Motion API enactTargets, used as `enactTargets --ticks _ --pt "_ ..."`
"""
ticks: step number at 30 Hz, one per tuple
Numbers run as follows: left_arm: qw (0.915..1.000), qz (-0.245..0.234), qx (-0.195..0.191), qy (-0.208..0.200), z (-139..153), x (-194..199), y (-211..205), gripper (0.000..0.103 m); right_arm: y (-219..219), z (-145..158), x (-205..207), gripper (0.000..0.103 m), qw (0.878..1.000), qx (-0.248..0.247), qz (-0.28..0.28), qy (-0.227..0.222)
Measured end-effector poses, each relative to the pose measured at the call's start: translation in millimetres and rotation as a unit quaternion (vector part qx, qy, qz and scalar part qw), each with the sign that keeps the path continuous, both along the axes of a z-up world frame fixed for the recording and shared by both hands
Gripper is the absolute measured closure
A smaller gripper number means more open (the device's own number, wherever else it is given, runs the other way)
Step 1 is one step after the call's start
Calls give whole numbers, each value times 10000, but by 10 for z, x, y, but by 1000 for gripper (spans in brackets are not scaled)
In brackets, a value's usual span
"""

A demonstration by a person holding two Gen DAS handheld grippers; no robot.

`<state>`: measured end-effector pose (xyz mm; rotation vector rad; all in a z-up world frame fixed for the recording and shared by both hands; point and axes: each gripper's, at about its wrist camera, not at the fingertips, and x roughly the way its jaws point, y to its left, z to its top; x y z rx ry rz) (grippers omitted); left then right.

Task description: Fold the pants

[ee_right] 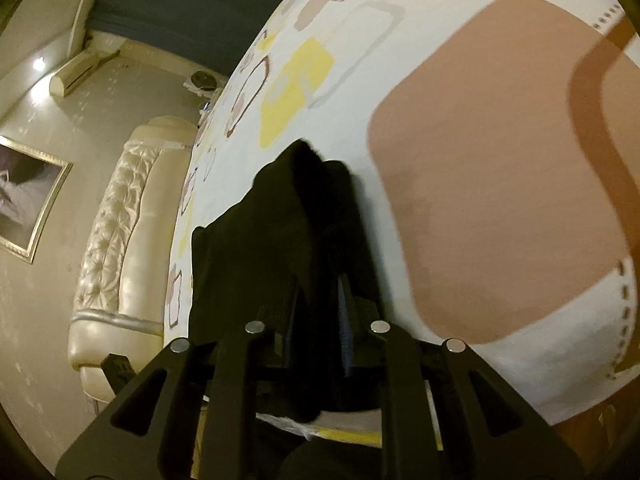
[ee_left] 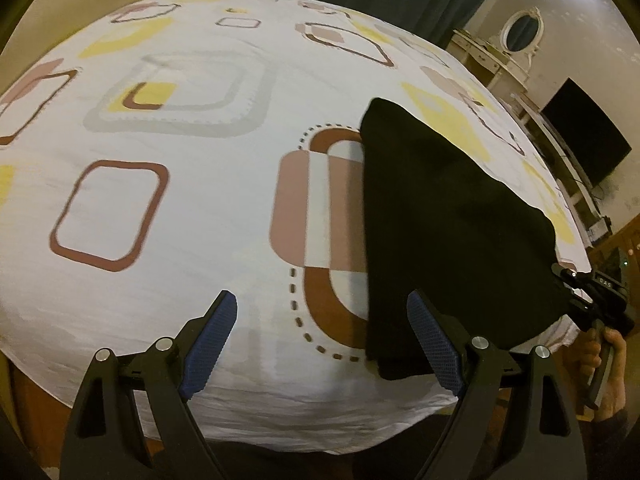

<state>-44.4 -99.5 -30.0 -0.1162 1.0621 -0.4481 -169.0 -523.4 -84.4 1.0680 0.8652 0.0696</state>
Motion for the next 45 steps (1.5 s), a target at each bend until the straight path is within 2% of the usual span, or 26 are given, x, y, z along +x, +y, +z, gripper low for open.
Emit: enactTargets --ticks 2,4,5,7,9,13,17,22,26,30,31,32,35,41,45 --pt "9999 -70 -79 36 0 20 -7 17 -80 79 -61 60 9991 -317 -202 192" --pt "9996 -149 -199 90 4 42 -5 17 -163 145 -139 50 9993 -214 -309 48" --pt "9993 -200 -283 133 4 58 -2 17 -189 163 -165 42 9995 4 -298 -82" --pt "9986 -300 -398 203 -3 85 -15 17 -188 133 -183 33 9991 288 -221 -224" --pt "9972 -420 -547 305 -31 118 -45 17 -131 74 -154 32 9986 476 -48 -245" --pt "9921 -581 -901 654 -134 173 -97 17 -1 -58 -60 31 9982 535 251 -49" --pt "9830 -786 -1289 1045 -260 226 -178 17 103 -208 -9 30 9961 742 479 52" --pt "9728 -895 -1689 1307 -372 298 -278 17 185 -251 39 23 9936 938 598 -185" --pt "9685 -932 -1860 1365 -421 333 -365 17 198 -271 36 23 9932 948 631 -240" --pt "9686 -957 -1814 1405 -424 338 -426 19 219 -270 61 23 9931 953 631 -263" --pt "9698 -984 -1749 1383 -414 331 -443 24 244 -260 69 27 9943 805 661 -235" --pt "9724 -1048 -1584 1354 -407 339 -506 39 267 -250 81 39 9955 633 680 -192" --pt "9773 -1057 -1335 1257 -356 322 -555 49 285 -264 63 53 9965 427 692 -181" --pt "9838 -1021 -1101 976 -241 281 -499 66 307 -167 64 61 9976 134 637 -235" --pt "9867 -997 -945 870 -193 274 -441 68 356 -126 81 63 9975 112 619 -326"
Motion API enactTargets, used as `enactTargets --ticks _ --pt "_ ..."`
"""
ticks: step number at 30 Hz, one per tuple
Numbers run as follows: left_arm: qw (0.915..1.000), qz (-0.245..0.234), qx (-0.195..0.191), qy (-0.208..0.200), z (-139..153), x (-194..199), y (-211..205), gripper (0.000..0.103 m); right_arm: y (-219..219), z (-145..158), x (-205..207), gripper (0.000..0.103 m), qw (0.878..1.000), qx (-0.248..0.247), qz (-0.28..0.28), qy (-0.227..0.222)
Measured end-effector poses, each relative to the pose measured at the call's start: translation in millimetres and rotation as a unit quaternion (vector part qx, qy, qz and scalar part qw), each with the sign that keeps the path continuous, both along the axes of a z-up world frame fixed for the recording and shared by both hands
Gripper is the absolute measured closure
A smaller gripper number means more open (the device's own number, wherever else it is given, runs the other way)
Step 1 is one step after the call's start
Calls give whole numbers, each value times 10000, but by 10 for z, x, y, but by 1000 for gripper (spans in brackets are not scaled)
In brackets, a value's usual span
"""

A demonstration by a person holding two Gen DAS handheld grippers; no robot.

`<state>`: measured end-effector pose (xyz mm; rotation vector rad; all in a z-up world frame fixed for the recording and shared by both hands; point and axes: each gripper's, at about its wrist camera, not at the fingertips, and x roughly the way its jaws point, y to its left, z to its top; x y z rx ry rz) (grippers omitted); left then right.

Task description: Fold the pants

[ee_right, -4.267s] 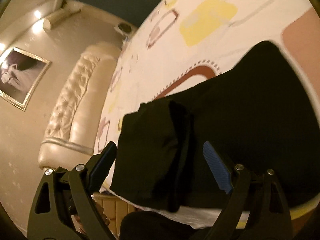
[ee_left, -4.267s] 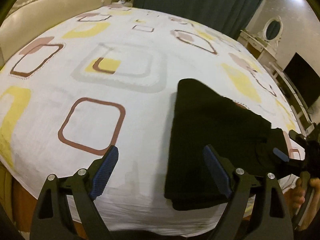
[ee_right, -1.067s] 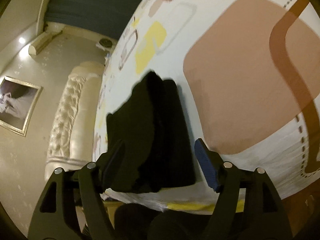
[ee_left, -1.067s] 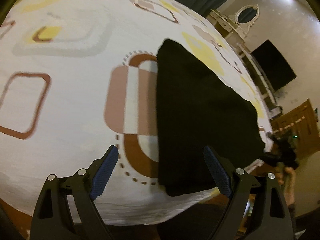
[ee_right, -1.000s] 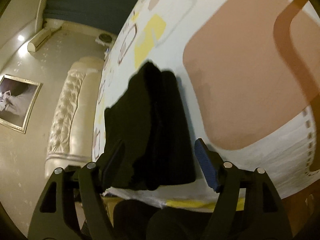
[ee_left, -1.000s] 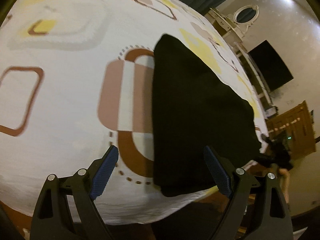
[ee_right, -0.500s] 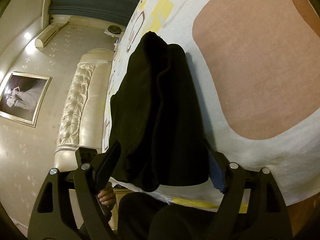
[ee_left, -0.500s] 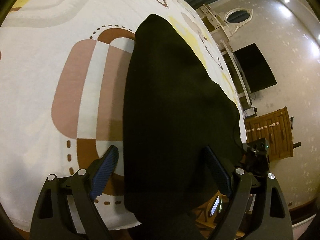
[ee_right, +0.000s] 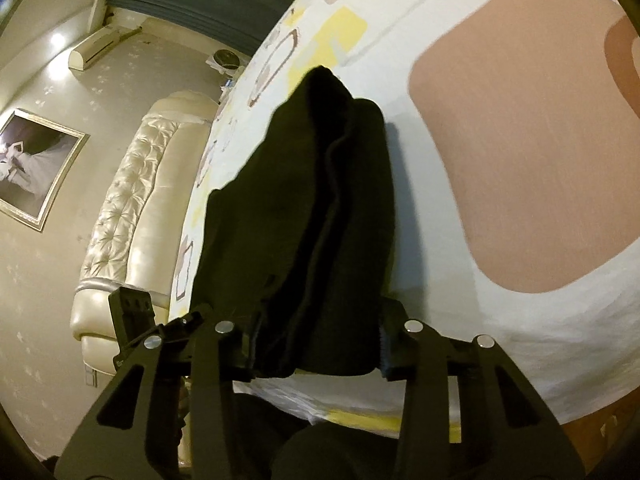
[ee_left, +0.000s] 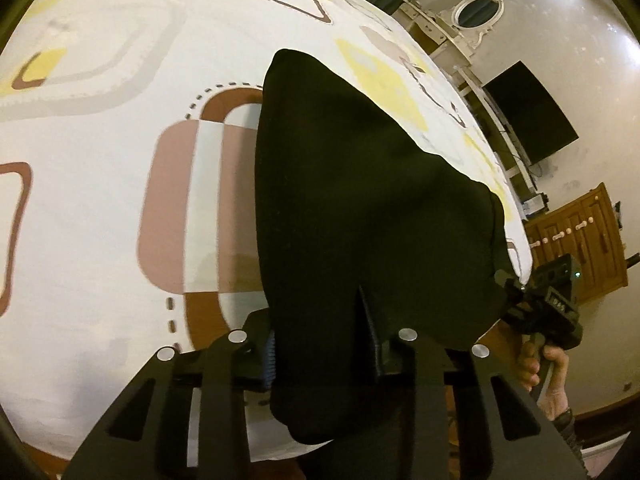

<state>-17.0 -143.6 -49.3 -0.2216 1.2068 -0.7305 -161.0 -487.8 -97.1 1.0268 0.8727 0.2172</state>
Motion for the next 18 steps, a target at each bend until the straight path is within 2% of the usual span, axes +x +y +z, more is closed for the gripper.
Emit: enactTargets --ticks 9,18 --pt "9991 292 255 -155 40 -1 380 68 242 -30 200 63 9996 96 249 -6" --pt "9966 637 455 -266 131 12 815 68 662 -10 473 63 9979 168 621 -52"
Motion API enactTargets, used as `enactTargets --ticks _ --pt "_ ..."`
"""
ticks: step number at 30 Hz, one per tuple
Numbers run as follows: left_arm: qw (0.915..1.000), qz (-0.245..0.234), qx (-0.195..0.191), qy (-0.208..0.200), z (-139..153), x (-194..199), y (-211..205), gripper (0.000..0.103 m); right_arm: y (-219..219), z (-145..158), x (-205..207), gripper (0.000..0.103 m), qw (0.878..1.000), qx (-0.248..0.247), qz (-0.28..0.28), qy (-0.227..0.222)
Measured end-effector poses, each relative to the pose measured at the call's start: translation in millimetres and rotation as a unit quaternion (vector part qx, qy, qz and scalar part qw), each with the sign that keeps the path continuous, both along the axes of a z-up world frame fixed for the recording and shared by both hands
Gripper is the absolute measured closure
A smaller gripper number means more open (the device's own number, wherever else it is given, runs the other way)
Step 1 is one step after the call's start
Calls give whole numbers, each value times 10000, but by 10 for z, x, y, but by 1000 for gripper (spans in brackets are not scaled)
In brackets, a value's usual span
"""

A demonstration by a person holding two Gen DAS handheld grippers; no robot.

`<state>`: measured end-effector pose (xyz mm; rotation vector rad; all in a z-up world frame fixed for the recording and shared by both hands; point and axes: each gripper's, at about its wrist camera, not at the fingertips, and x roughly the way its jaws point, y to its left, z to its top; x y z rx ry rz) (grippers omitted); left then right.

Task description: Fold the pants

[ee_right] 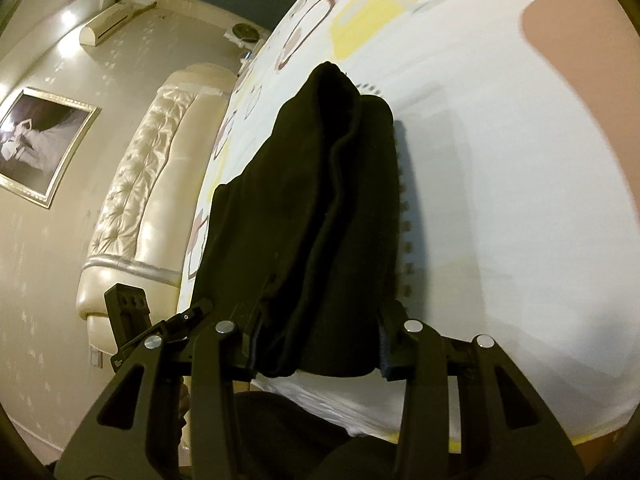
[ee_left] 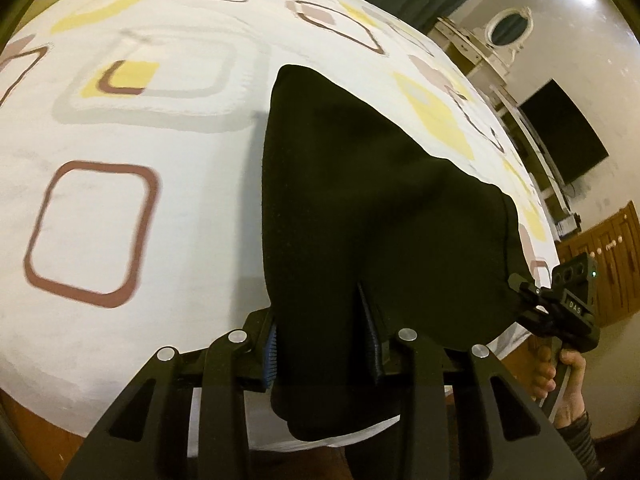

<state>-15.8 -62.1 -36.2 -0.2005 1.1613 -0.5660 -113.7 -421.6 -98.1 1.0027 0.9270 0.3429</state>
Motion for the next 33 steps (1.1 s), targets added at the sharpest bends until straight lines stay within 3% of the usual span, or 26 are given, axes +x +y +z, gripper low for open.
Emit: enactTargets --ticks 28,33 --pt "9999 107 27 -59 -47 -16 111 66 171 -45 97 63 9999 147 43 60" --pt "9999 94 -18 -76 -40 -12 135 60 129 -50 78 61 9997 244 52 41"
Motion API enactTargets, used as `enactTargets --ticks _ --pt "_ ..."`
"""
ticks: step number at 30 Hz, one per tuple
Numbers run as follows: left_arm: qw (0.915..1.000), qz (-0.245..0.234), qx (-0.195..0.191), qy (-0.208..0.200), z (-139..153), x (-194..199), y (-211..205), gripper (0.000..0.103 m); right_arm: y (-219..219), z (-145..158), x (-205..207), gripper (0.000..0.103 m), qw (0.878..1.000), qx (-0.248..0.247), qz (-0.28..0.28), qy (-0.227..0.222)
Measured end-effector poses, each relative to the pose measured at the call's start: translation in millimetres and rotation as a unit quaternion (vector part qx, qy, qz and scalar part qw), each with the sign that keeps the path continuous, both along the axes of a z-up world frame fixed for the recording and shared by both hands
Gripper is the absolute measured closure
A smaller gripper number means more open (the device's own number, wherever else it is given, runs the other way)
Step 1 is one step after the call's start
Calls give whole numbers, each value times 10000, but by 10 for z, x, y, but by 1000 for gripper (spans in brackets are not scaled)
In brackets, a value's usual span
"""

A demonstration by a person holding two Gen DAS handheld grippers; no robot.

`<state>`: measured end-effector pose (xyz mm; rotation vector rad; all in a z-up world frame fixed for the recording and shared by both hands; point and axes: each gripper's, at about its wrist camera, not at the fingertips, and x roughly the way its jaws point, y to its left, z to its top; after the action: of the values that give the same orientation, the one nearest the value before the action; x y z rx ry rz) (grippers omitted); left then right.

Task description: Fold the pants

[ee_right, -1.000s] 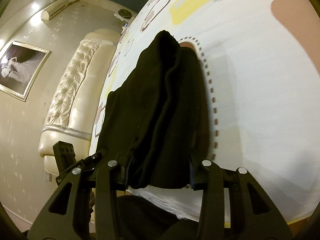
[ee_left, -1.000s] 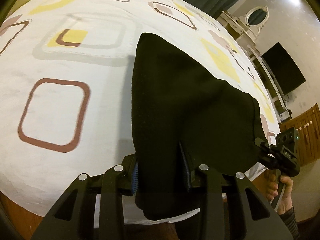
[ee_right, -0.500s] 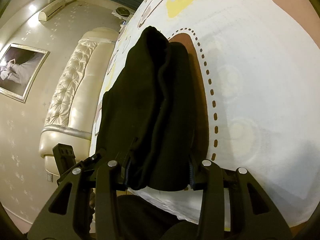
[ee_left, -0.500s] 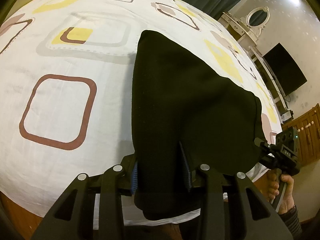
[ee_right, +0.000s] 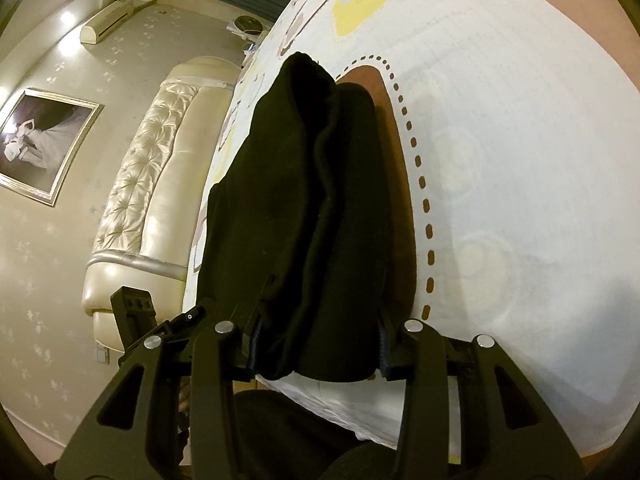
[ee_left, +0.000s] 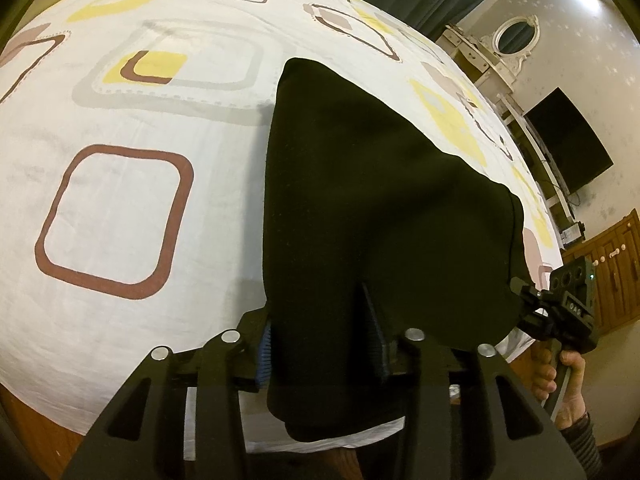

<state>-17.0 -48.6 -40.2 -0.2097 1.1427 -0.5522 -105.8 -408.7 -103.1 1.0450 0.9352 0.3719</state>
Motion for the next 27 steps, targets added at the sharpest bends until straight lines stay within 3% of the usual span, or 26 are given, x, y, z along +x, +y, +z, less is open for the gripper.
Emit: enactTargets --ticks 2,5,6,8,12,16,21,22,23,24,27 --pt "9999 -66 -140 -52 26 -5 33 52 -15 24 1 56 10000 29 52 -15" --pt "9989 -88 -407 -217 114 15 141 28 -90 100 16 48 9999 -58 47 -93" --pt "9980 -37 -527 -353 162 48 201 24 -132 127 44 46 9999 -117 8 -125" --pt "9971 -49 -652 -377 178 162 235 24 -210 131 123 39 9997 -134 -98 -161" --pt "9967 21 -802 -90 69 541 179 24 -347 122 427 36 9990 -35 -388 -199" --pt "9965 13 -805 227 -88 912 15 24 -346 74 769 29 9995 67 -277 -128" --pt "9958 -133 -788 446 -230 1206 -156 25 -234 24 1022 32 9999 -105 29 36" --pt "9959 -169 -787 421 -232 1230 -172 28 -218 17 1040 42 9998 -191 62 83" --pt "9965 -233 -722 352 -232 1236 -193 52 -211 -1 1043 53 9997 -198 75 117" --pt "9962 -346 -707 360 -241 1238 -230 66 -212 -8 1032 57 9998 -148 72 81" --pt "9981 -399 -449 103 -170 1181 -319 74 -201 55 966 67 9997 -207 65 -139"
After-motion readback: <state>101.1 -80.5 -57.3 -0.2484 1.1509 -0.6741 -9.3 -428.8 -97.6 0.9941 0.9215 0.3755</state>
